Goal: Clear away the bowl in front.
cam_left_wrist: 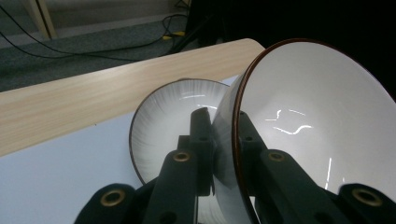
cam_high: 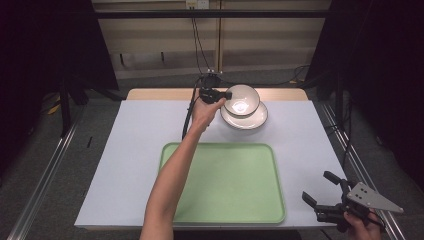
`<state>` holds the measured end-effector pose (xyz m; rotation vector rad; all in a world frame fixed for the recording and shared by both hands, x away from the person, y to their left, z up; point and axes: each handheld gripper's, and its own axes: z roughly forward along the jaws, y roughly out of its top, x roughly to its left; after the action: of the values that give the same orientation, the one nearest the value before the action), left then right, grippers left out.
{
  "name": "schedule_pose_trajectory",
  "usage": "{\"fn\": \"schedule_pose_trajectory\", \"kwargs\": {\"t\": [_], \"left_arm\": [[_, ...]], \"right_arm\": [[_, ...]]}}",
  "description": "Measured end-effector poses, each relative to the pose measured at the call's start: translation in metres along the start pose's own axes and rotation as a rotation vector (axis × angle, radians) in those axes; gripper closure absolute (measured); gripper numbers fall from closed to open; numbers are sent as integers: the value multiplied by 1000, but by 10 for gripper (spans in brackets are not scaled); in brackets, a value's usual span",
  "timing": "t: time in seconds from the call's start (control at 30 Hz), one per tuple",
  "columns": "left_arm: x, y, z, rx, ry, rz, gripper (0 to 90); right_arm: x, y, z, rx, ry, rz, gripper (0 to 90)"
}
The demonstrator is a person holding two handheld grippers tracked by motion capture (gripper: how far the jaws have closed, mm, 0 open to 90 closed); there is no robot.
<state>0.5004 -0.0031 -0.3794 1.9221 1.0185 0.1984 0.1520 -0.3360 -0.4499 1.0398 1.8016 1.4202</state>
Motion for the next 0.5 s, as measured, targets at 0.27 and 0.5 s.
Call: {"fn": "schedule_pose_trajectory", "kwargs": {"t": [0.27,0.5], "left_arm": [[-4,-4,-13,-8,-25,9,818],[-12,-6,-21,-8,-53,10,818]], "right_arm": [[1,0,0,-2,11,5,15],[1,1,0,-8,9,-6,15]]}}
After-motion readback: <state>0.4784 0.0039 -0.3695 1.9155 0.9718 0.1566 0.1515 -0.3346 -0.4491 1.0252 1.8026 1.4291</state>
